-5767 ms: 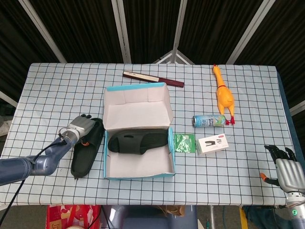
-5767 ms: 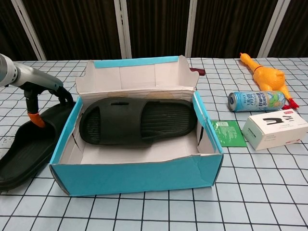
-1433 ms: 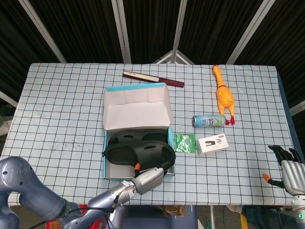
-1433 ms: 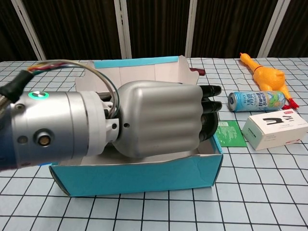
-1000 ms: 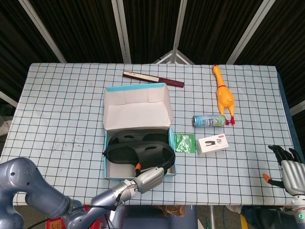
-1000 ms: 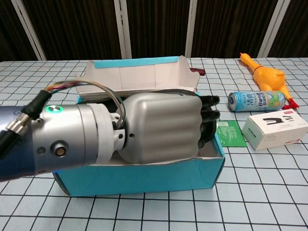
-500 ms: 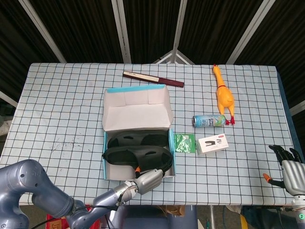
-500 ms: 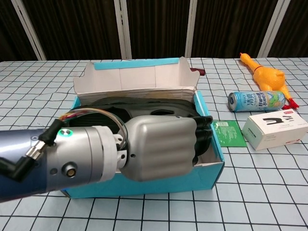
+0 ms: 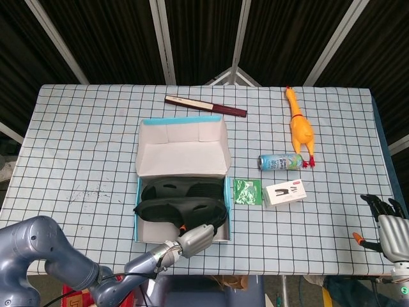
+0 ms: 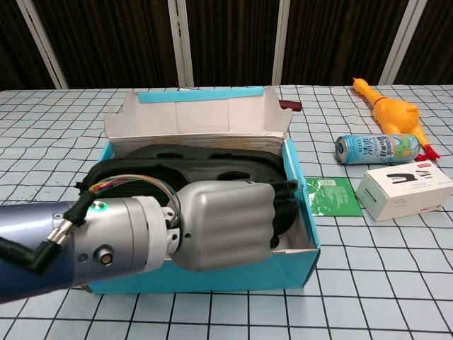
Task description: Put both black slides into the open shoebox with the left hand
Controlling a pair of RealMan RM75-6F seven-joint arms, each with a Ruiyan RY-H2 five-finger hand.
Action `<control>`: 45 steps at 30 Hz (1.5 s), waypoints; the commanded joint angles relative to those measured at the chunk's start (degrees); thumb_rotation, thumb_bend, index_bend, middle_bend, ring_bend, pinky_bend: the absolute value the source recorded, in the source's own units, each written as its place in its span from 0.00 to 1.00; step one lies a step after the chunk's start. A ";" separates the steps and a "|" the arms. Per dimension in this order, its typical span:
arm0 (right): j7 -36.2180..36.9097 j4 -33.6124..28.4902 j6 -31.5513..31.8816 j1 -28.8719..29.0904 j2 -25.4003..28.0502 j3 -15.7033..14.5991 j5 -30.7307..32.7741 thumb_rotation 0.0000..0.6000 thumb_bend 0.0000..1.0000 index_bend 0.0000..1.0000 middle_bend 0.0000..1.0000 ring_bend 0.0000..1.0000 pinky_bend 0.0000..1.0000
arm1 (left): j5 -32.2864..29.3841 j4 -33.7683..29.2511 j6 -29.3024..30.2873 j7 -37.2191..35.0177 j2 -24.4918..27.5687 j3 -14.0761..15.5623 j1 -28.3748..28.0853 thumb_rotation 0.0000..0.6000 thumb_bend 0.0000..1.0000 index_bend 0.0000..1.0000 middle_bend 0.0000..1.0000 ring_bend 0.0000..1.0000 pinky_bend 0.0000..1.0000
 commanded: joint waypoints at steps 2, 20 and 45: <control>0.01 -0.02 -0.03 0.00 0.02 -0.01 0.00 1.00 0.23 0.18 0.16 0.20 0.08 | 0.29 1.76 -0.85 -1.19 -0.88 -0.29 0.11 1.00 0.56 0.56 0.54 0.05 0.02; -0.54 -0.22 -0.21 0.11 -0.08 0.02 0.12 1.00 0.23 0.18 0.16 0.20 0.08 | 1.46 -2.43 3.32 -1.25 3.31 -2.69 0.75 1.00 0.34 0.09 0.15 0.00 0.01; -1.12 -0.67 -0.73 0.27 -0.07 -0.03 0.51 1.00 0.23 0.18 0.16 0.20 0.08 | 7.65 -22.66 7.49 -15.51 19.46 -2.16 5.63 1.00 0.34 0.00 0.00 0.00 0.00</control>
